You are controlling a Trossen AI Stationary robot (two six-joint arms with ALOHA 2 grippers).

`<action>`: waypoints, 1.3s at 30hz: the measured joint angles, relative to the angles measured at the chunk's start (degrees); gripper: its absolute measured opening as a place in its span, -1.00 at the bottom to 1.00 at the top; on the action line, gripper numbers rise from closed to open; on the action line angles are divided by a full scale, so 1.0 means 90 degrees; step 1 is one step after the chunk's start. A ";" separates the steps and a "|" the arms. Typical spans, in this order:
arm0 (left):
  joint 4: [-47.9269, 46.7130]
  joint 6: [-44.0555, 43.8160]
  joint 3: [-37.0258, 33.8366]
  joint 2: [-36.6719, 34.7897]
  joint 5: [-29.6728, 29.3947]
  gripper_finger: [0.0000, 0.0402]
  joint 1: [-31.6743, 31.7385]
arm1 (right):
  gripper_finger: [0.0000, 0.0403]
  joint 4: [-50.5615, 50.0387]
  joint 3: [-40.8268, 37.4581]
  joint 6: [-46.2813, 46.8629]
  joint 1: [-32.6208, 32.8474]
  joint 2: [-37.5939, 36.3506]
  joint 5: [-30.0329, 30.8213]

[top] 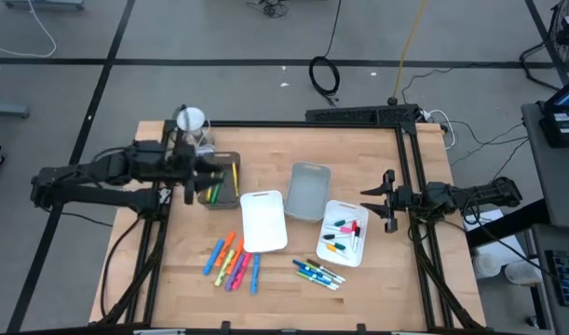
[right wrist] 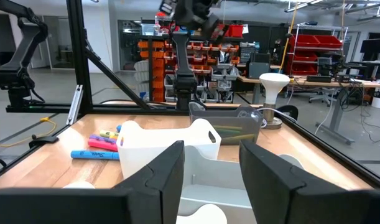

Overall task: Pick & Place Markers
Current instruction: Put the left blue highlighter into the left white bin

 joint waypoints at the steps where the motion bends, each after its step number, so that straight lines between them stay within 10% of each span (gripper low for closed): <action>1: 0.0000 -0.0144 0.0000 0.0141 0.0306 -0.01 -0.0047 | -0.30 0.0000 0.0000 0.0000 0.0000 0.0002 0.0000; 12: -0.2189 -0.2822 0.1368 0.2577 0.0979 -0.04 -0.1628 | -0.30 0.0000 0.0000 0.0000 0.0000 0.0002 0.0000; 17: -0.3571 -0.4936 0.1628 0.3347 0.0286 -0.04 -0.2483 | -0.30 0.0000 0.0000 0.0000 -0.0002 0.0002 -0.0002; 39: -0.3385 -0.9445 0.0697 0.4991 -0.0944 -0.12 -0.5151 | -0.30 0.0000 0.0000 0.0000 0.0000 0.0002 0.0000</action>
